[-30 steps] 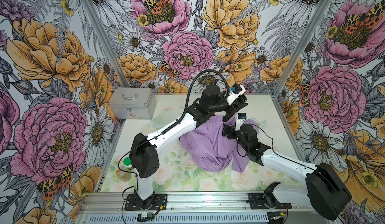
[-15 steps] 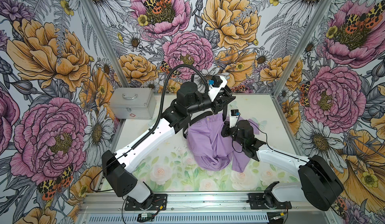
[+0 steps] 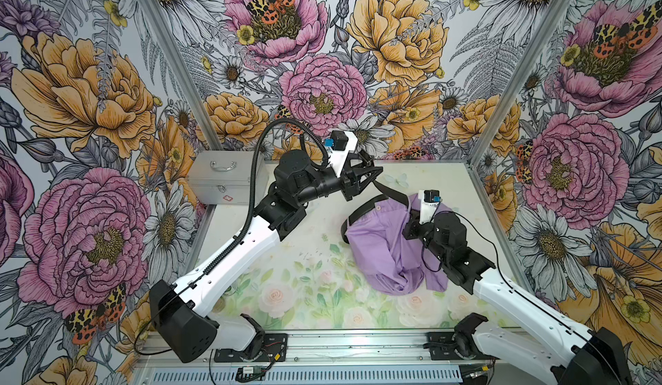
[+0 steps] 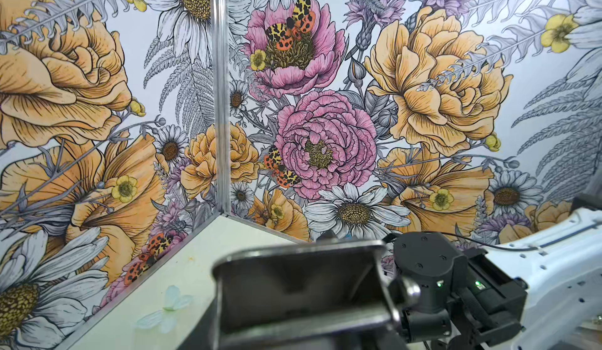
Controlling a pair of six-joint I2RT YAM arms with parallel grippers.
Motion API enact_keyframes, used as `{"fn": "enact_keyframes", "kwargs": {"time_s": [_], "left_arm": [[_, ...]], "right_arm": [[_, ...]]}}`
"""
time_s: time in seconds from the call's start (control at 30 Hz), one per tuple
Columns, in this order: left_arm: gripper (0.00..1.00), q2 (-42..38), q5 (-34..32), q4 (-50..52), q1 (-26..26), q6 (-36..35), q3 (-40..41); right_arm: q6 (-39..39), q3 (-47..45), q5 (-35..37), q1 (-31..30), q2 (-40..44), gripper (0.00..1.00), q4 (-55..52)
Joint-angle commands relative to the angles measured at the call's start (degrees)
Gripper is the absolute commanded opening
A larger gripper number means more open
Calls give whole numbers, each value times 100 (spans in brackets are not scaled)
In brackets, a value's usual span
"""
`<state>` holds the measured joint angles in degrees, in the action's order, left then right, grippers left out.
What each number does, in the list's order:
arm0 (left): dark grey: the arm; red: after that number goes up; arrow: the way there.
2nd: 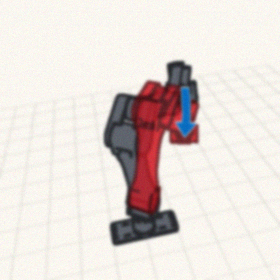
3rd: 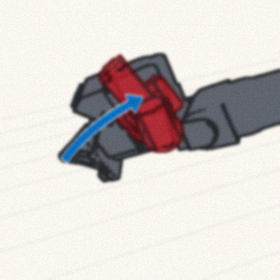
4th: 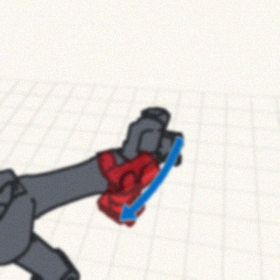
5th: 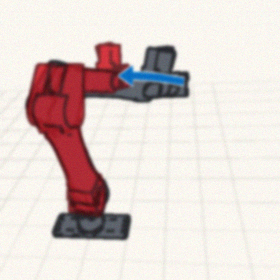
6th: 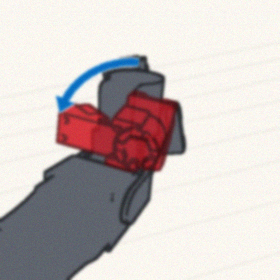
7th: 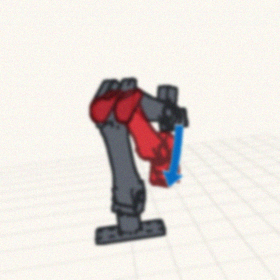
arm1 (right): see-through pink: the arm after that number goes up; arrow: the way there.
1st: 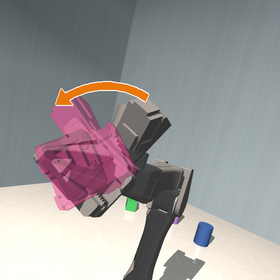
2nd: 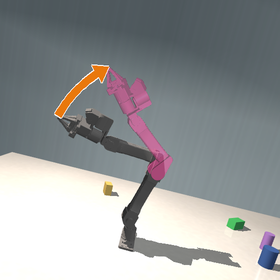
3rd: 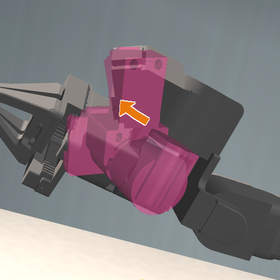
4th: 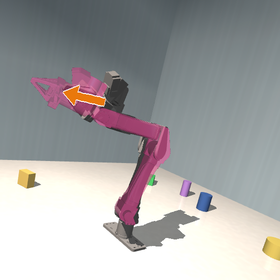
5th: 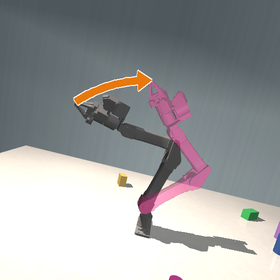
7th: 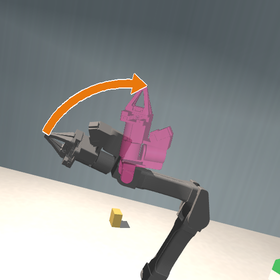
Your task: Remove the belt from the trousers
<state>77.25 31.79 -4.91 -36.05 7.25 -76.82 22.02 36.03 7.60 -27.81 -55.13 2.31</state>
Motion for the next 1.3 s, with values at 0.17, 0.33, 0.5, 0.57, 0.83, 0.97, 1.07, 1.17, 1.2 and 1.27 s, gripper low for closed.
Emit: {"fn": "enact_keyframes", "kwargs": {"time_s": [0.17,0.33,0.5,0.57,0.83,0.97,1.07,1.17,1.2,1.27], "left_arm": [[32,-493,-329,540,132,-768,1496],[44,-411,-490,596,138,-1359,1972],[58,-393,-424,524,178,-1605,2036],[65,-425,-473,472,182,-1680,2110],[81,-659,-649,405,375,-1720,2330],[97,-763,-761,542,697,-1682,2489],[99,-817,-951,739,952,-1564,2616],[99,-867,-885,839,1012,-1511,2624],[99,-870,-932,874,926,-1529,2576],[99,-779,-1203,1048,580,-1742,2351]], "right_arm": [[-178,949,173,267,-490,0,-20],[-197,1808,-307,272,-1123,0,16],[-242,2488,-601,276,-1390,0,-124],[-282,2723,-660,276,-1511,0,-311],[-189,2927,-896,276,-1590,0,-332],[-82,3000,-742,298,-1513,0,-378],[-132,3018,-519,338,-1500,0,-489],[-152,3026,-653,356,-1545,0,-538],[-139,3025,-755,350,-1564,0,-536],[-152,3019,-947,347,-1618,0,-538]]}}
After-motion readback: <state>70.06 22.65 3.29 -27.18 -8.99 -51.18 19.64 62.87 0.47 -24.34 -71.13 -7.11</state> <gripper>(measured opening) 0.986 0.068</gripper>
